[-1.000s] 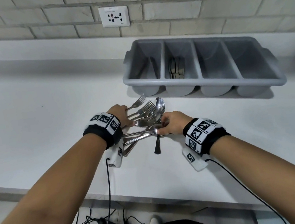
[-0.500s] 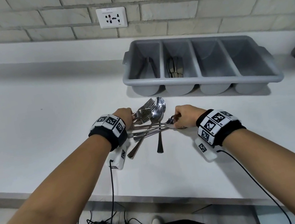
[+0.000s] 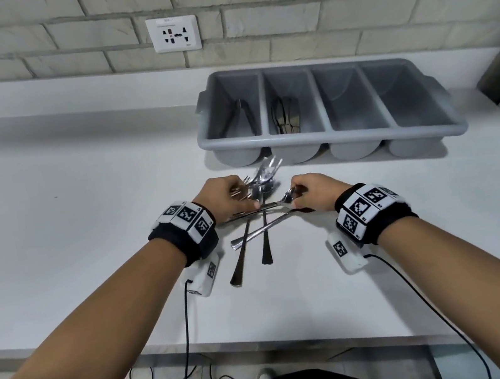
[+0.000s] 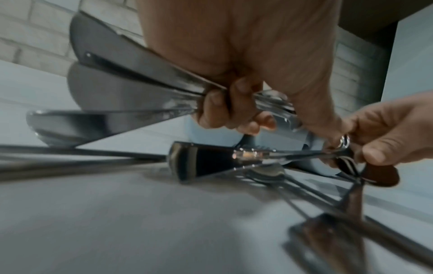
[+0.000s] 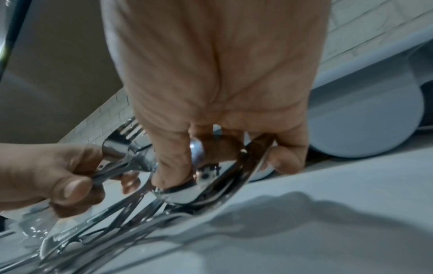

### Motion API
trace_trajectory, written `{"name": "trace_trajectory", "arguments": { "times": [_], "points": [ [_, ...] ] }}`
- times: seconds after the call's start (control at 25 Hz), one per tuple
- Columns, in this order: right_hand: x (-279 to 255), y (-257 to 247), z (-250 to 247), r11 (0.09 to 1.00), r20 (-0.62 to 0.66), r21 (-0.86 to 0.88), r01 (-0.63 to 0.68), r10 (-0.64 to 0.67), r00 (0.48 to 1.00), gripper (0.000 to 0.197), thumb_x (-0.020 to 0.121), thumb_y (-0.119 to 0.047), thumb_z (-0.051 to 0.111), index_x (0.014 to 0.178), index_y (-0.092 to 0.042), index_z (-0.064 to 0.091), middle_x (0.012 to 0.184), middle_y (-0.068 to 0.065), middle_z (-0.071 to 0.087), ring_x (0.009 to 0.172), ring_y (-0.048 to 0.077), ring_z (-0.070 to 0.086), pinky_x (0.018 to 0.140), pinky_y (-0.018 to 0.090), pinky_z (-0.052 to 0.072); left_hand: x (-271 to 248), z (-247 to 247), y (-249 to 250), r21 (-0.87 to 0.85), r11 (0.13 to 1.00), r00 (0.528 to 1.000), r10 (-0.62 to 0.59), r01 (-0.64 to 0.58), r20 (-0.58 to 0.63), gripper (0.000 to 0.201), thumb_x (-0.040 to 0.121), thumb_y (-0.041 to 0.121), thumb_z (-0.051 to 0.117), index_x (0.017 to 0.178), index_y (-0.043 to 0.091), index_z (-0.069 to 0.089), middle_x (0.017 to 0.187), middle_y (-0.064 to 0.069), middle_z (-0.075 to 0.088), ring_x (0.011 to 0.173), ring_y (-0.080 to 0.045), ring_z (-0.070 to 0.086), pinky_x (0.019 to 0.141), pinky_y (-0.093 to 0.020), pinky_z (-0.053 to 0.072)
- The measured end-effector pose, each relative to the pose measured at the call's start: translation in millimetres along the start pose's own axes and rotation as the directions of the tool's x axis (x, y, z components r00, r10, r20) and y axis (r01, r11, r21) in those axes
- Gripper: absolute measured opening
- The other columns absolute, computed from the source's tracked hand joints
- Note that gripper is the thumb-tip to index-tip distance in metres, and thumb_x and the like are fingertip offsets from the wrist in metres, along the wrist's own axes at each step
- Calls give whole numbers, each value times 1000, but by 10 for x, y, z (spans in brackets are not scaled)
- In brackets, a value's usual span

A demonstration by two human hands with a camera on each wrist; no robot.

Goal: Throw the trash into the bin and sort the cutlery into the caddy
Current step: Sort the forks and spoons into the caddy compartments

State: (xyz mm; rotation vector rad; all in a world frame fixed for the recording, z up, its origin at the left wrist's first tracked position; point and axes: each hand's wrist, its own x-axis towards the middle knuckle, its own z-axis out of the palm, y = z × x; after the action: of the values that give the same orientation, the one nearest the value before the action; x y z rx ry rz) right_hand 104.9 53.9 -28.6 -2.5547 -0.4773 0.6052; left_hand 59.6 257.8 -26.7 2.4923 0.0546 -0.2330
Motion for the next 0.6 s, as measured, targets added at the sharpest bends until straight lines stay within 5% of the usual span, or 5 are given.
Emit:
{"name": "trace_trajectory", "arguments": {
  "times": [0.2, 0.32, 0.44, 0.52, 0.6],
  "points": [
    [-78, -15, -141, 987, -159, 158, 31, -6, 987, 15, 76, -5, 72, 79, -11, 58, 74, -1, 60, 78, 18, 58, 73, 28, 48, 59, 146, 189, 116, 993, 995, 13, -25, 102, 68, 62, 37, 82, 123, 18, 58, 120, -3, 65, 112, -22, 58, 92, -25, 42],
    [-122, -48, -234, 991, -215, 125, 43, -15, 976, 18, 74, -6, 73, 74, -13, 56, 68, -7, 55, 73, 15, 54, 62, 23, 41, 102, 186, 296, 173, 984, 994, 22, -41, 108, 47, 70, 36, 77, 111, 15, 65, 109, -7, 69, 102, -24, 62, 83, -26, 44],
    [-112, -27, -300, 989, -277, 146, 35, 7, 961, 32, 69, -3, 76, 65, -18, 49, 74, -3, 54, 80, 18, 52, 72, 23, 36, 151, 201, 393, 210, 977, 991, 14, -42, 131, 33, 84, 30, 64, 109, 10, 66, 109, -14, 68, 102, -29, 61, 83, -28, 44],
    [-96, -15, -300, 960, -375, 267, 79, 28, 927, 37, 66, -1, 78, 83, -20, 51, 94, 0, 50, 90, 17, 49, 79, 25, 37, 187, 172, 419, 183, 983, 993, 3, -25, 118, 29, 86, 28, 61, 108, 10, 67, 103, -13, 68, 100, -28, 61, 86, -30, 45],
    [-113, -20, -297, 866, -443, 477, 150, 89, 892, 68, 68, -1, 77, 124, -17, 42, 111, 0, 42, 101, 17, 48, 92, 27, 40, 227, 115, 449, 119, 993, 996, 0, -10, 85, 24, 86, 27, 61, 101, 10, 70, 80, -6, 66, 82, -22, 60, 70, -26, 45]
  ]
}}
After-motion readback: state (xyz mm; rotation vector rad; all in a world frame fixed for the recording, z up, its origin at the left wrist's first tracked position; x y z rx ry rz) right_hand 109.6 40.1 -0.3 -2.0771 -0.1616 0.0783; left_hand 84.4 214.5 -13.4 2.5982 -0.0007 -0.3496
